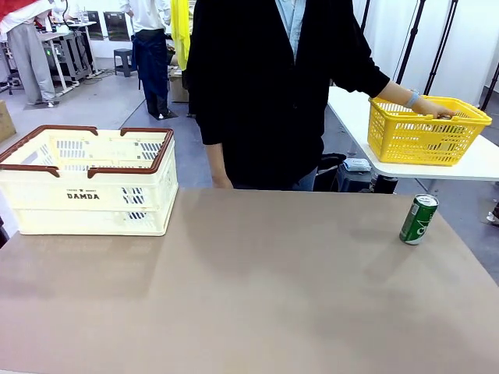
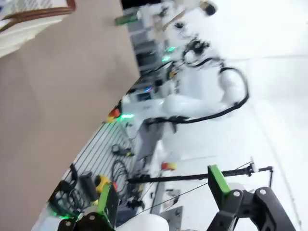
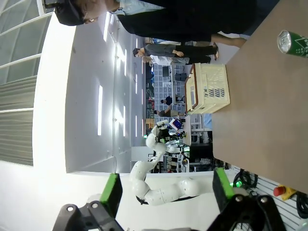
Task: Place the drinks into the Shopping basket.
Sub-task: Pick up one drink and place it into the Shopping basket.
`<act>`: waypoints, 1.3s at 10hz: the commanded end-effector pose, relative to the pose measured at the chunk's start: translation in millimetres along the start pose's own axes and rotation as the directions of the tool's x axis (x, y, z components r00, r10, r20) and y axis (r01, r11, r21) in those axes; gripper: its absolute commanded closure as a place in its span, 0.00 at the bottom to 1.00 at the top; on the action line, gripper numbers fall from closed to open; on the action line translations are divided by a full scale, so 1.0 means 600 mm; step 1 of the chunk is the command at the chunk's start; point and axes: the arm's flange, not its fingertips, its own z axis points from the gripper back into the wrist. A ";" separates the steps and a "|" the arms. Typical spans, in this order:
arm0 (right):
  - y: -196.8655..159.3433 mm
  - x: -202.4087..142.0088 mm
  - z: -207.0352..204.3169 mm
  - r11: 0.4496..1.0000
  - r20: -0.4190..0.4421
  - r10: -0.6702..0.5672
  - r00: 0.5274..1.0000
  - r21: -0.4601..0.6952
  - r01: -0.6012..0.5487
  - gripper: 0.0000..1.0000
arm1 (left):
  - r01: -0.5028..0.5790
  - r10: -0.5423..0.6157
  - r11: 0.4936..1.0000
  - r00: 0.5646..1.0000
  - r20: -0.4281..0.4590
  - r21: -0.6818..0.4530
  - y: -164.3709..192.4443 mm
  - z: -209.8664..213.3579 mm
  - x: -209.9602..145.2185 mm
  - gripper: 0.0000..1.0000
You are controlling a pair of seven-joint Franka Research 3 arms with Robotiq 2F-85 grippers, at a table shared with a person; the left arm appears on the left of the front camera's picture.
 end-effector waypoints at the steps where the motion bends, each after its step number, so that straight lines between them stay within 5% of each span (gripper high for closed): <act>1: 0.004 0.000 0.001 1.000 -0.006 0.017 1.000 0.008 -0.017 0.00 | 0.038 -0.024 0.981 0.997 0.073 -0.192 0.075 0.017 0.001 0.00; 2: 0.004 0.000 0.001 1.000 -0.006 0.017 1.000 0.008 -0.017 0.00 | 0.039 -0.021 0.976 0.996 0.087 -0.212 0.092 0.018 0.002 0.00; 3: 0.004 0.000 0.001 1.000 -0.006 0.017 1.000 0.008 -0.017 0.00 | -0.001 0.006 0.995 0.999 0.052 -0.096 0.059 0.017 -0.023 0.00; 13: 0.004 0.000 0.001 1.000 -0.006 0.017 1.000 0.008 -0.017 0.00 | -0.001 0.006 0.995 0.999 0.052 -0.096 0.059 0.017 -0.023 0.00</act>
